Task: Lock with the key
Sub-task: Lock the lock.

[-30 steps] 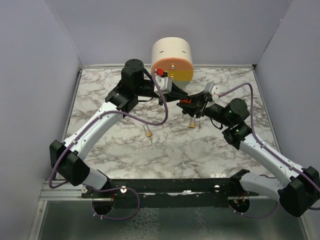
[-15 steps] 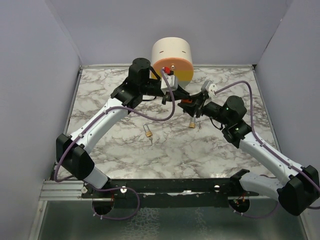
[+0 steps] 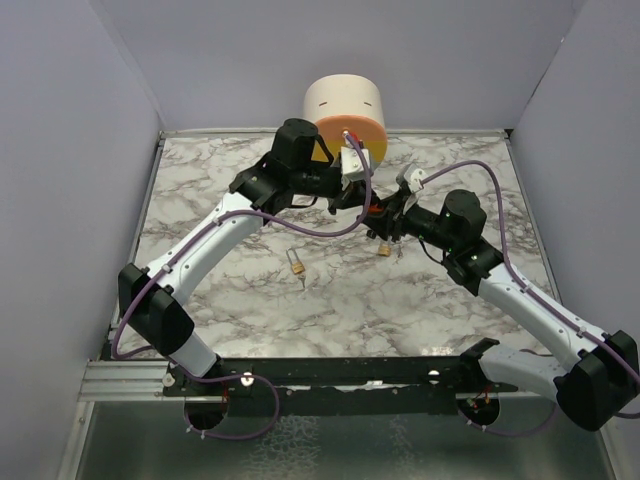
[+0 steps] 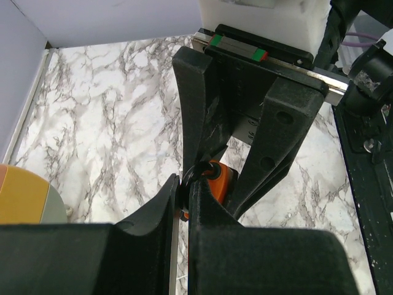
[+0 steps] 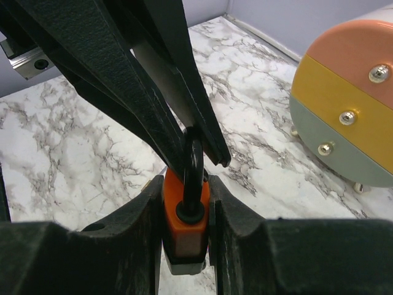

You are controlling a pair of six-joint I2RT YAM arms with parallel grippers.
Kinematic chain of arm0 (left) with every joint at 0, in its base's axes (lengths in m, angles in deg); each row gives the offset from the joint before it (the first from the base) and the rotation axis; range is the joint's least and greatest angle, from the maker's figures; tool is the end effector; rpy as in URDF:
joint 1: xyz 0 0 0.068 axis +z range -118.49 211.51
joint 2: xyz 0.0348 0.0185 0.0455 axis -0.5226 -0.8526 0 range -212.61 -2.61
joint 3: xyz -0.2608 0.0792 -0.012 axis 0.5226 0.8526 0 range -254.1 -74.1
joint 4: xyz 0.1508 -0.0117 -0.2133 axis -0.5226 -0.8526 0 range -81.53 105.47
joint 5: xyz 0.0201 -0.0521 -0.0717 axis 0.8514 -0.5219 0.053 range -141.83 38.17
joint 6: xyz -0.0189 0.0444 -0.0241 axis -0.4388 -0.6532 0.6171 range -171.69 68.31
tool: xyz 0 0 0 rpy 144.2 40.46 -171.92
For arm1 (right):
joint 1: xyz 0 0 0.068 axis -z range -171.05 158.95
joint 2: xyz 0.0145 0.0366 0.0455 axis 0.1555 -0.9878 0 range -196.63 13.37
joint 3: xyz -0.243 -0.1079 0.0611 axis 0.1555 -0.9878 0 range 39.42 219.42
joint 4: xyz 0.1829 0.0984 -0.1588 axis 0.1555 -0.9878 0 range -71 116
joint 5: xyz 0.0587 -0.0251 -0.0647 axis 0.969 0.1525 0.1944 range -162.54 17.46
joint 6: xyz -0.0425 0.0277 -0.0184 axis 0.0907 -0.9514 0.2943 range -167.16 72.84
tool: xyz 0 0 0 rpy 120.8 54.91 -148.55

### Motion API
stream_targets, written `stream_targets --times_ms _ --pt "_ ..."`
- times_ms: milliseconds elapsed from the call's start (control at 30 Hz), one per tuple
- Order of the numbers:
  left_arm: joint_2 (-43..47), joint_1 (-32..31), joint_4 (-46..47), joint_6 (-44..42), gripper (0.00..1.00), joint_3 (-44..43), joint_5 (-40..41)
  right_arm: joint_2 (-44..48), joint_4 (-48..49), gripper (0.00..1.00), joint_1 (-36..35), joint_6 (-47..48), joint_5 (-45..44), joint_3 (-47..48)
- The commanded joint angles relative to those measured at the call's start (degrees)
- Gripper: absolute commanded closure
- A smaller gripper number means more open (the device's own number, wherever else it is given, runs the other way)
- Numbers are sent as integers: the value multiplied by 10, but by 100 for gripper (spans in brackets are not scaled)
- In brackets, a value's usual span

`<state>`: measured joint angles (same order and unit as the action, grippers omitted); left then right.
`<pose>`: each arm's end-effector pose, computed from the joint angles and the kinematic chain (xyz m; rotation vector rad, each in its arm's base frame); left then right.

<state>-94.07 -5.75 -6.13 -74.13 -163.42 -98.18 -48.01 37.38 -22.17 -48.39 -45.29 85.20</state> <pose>0.2742 -0.2408 0.3885 1.4051 1.3828 -0.9658 0.2066 0.1436 0.3294 -0.7889 1.5071 0.8158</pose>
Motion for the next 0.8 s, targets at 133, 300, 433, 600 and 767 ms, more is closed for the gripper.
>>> stream_targets --times_ms 133,300,433,600,767 --pt "-62 18 -176 13 100 14 167 72 445 98 -21 5 64 91" --pt "-15 31 -135 26 100 -20 169 78 423 98 -21 -13 58 66" --pt "9 41 -100 42 100 -38 156 77 398 98 -21 -20 44 45" --pt "27 45 -57 62 100 -37 170 65 337 64 -21 -16 43 34" --pt "50 58 17 97 100 -9 174 47 266 29 -21 -15 37 25"
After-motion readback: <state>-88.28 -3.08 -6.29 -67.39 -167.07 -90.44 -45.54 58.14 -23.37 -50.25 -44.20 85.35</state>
